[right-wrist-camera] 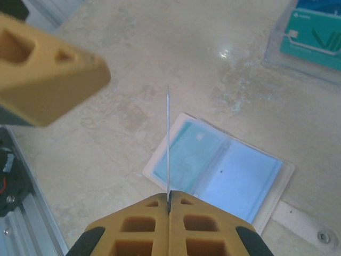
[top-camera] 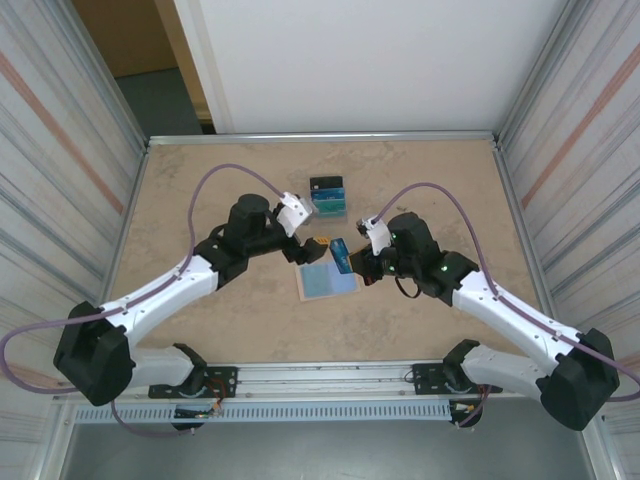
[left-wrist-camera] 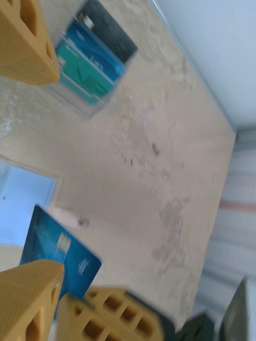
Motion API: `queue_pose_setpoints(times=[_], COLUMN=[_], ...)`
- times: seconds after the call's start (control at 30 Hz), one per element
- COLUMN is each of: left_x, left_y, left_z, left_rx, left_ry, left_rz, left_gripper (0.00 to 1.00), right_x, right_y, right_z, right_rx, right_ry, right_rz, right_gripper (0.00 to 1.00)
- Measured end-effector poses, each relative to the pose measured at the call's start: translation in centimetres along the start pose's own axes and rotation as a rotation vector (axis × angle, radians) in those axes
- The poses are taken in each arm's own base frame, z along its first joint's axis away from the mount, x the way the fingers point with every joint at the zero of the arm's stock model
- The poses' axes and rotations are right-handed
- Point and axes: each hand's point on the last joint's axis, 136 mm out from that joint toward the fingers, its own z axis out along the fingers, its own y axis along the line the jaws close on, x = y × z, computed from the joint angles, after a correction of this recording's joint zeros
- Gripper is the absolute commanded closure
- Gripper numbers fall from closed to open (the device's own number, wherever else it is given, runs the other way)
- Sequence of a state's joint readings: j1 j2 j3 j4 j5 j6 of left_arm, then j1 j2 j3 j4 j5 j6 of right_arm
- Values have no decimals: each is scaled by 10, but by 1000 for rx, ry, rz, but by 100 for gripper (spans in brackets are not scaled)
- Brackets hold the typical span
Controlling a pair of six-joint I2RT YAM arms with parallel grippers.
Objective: Take the credit cards out of the card holder
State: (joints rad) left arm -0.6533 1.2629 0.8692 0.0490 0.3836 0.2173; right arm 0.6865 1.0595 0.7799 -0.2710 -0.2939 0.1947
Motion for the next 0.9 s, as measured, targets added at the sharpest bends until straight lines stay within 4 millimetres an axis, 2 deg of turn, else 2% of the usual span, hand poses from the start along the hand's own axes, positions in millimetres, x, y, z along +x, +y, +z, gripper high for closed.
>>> queue_pose_setpoints(times=[0.17,0.3,0.4,0.47,0.63,0.7,0.87,0.9], left_x=[3,0,-1,1,9,12,12,11], left_y=[-32,-45,-51,-54,-61,-67,-70,-69], left_z=[-6,-11,-11,-9,-4,-4,-5,-4], left_rx=[188,268,317,344,399,426,434,426], left_ry=[27,37,44,57,103,111,114,109], left_rz=[119,180,206,218,233,234,235,238], left_gripper=[26,32,40,50,89,96,100,100], right_x=[-4,-7,-8,-8,-8,-6,-10,-12], right_y=[12,24,31,34,36,33,28,28], right_z=[-4,-8,-10,-10,-8,-8,-9,-10], right_rx=[-55,-104,-136,-150,-162,-150,-120,-113], right_ry=[8,12,18,26,40,46,29,14], right_rz=[-78,-128,-155,-168,-190,-195,-206,-207], right_gripper=[100,100,100,100,100,98,58,54])
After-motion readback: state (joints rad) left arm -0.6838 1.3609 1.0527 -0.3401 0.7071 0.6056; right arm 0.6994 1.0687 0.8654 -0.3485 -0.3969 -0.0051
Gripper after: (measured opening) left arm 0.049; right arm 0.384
